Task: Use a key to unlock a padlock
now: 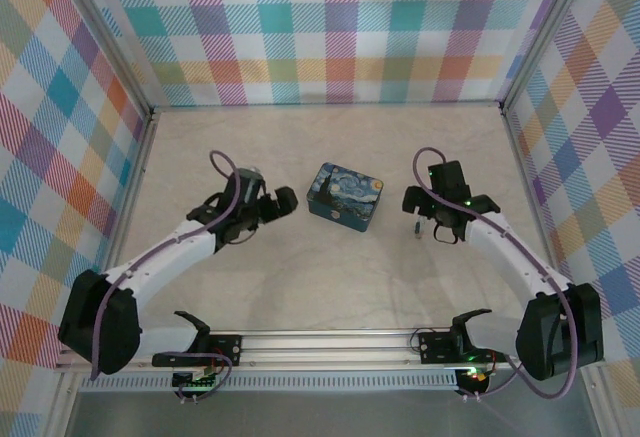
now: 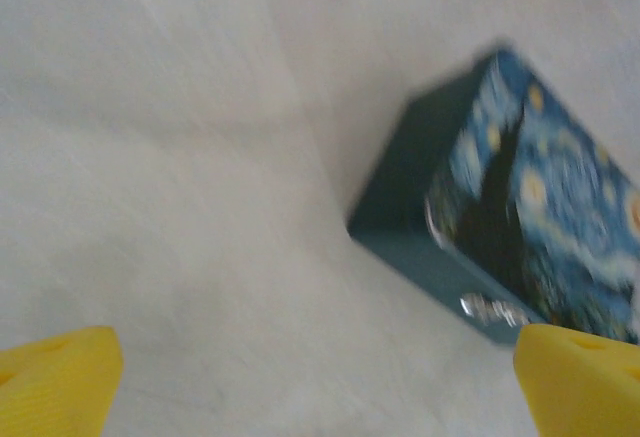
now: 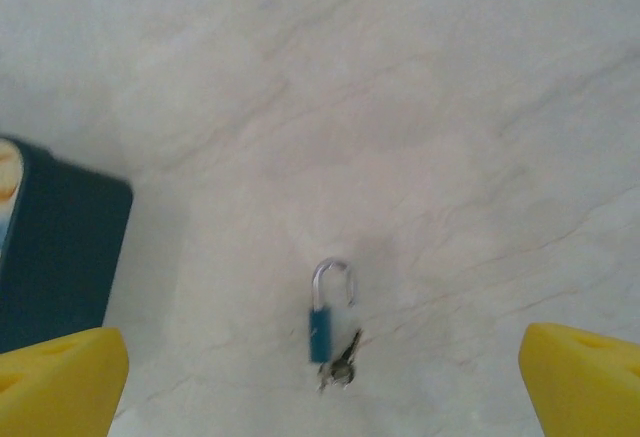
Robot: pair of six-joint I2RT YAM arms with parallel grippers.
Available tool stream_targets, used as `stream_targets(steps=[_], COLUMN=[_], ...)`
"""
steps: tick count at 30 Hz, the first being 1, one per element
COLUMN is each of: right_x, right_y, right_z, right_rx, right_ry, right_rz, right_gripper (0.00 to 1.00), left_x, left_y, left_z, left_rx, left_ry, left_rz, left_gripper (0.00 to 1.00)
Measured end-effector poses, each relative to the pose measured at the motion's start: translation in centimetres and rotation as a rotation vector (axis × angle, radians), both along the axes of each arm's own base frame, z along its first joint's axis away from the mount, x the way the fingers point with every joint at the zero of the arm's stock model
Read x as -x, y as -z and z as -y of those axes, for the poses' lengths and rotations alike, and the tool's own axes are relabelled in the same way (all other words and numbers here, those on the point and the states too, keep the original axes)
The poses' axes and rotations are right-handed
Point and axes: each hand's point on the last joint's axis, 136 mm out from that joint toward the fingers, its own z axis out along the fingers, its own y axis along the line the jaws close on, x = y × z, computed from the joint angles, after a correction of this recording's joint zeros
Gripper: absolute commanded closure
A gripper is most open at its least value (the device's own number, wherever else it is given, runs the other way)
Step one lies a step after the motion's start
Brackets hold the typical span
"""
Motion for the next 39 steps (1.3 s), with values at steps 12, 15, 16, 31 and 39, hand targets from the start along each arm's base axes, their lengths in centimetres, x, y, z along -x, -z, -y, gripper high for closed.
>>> stream_targets(steps=[12,15,16,31,39], right_x=[-3.5,-4.1,-4.3,-7.0,-7.3], right_y=[3.5,4.1,4.5,5.4,5.2], right_z=[5.5,6.3,6.4,5.7,4.7], right_rx=[0.376,0.384,0.375,0.172,0.124], right_ry=[0.023,0.043,0.045,-0.089,-0.142], right_rz=[0.278,0.352,0.374,0.492,0.499], right_gripper=[0.0,0.0,0.0,0.0,0.0], left_x=[-3.8,-3.5,-3.3,-5.1,-5.8], left_y=[4.3,7.1,7.7,9.5,8.2], left_z=[-13.6,-16.0,-16.5,-16.5,-16.0], left_rx=[-0.655,-0.661,-0.66,-0.504,-0.511], left_ry=[-0.236,-0.276,-0.282,-0.171,-0.171], left_rz=[0.1,0.083,0.079,0.296,0.358], left_gripper=[0.0,0.0,0.0,0.0,0.0])
